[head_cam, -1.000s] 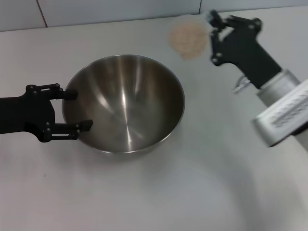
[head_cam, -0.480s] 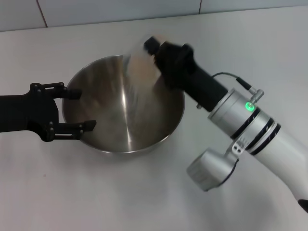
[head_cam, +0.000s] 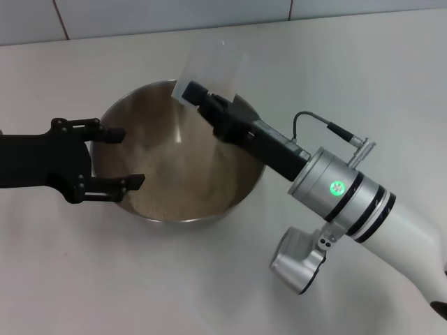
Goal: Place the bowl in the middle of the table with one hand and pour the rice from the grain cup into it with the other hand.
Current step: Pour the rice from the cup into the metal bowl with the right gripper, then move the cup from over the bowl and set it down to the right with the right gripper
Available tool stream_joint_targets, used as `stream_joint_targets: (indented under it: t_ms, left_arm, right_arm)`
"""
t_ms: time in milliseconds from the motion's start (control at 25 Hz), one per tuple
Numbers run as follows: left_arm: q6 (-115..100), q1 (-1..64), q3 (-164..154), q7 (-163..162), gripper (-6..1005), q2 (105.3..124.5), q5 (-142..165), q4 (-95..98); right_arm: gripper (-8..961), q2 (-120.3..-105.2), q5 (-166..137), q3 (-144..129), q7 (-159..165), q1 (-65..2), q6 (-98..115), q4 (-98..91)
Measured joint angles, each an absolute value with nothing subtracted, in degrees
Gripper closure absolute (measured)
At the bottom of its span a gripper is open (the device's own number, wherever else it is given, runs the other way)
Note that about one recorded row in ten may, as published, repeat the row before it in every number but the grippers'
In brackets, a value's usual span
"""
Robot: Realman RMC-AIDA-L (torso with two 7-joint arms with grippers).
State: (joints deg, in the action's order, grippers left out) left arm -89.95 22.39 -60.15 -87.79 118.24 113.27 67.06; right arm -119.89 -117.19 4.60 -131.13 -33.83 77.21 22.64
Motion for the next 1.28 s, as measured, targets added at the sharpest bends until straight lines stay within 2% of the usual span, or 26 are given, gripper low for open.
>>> stream_joint_targets:
  t_ms: [200, 440, 680, 760, 880, 1040, 1080, 1280]
  left_arm:
    - [-89.9, 22.5, -60.2, -87.8, 185, 118.23, 113.3, 67.1]
    - [-89.9, 22.8, -60.6, -87.9, 184, 118.12, 113.3, 67.1]
    - [-89.9, 23.3, -60.7, -87.9, 184, 118.17, 114.7, 67.4]
    - [-89.9, 23.3, -60.7, -87.9, 184, 118.19, 114.7, 67.7]
    - [-89.9, 23.3, -60.7, -87.9, 184, 118.23, 114.7, 67.7]
    - [-89.6, 23.3, -60.3, -87.9, 184, 118.24, 114.7, 67.8]
    - [-89.6, 23.3, -60.3, -87.9, 184, 118.24, 114.7, 67.8]
    - [-89.4, 23.5, -60.3, -87.4, 185, 118.32, 114.4, 67.8]
  right_arm:
    - [930, -119.88, -121.2, 5.0, -142.8, -33.9, 76.8, 21.4]
    - [927, -119.87, -119.1, 7.6, -137.7, -31.6, 76.7, 25.3]
    - [923, -119.73, -114.8, 19.0, -98.3, -24.0, 77.1, 39.8]
    - [922, -119.68, -114.7, 20.5, -92.2, -23.0, 77.1, 41.0]
    - [920, -119.16, -115.1, 25.9, -64.8, -19.8, 77.4, 42.7]
    - [918, -118.85, -115.3, 29.4, -45.5, -18.9, 77.5, 39.7]
    - [917, -118.99, -115.3, 31.2, -32.7, -19.5, 77.2, 34.4]
    - [914, -119.49, -115.0, 31.7, -9.5, -24.0, 72.4, 20.5]
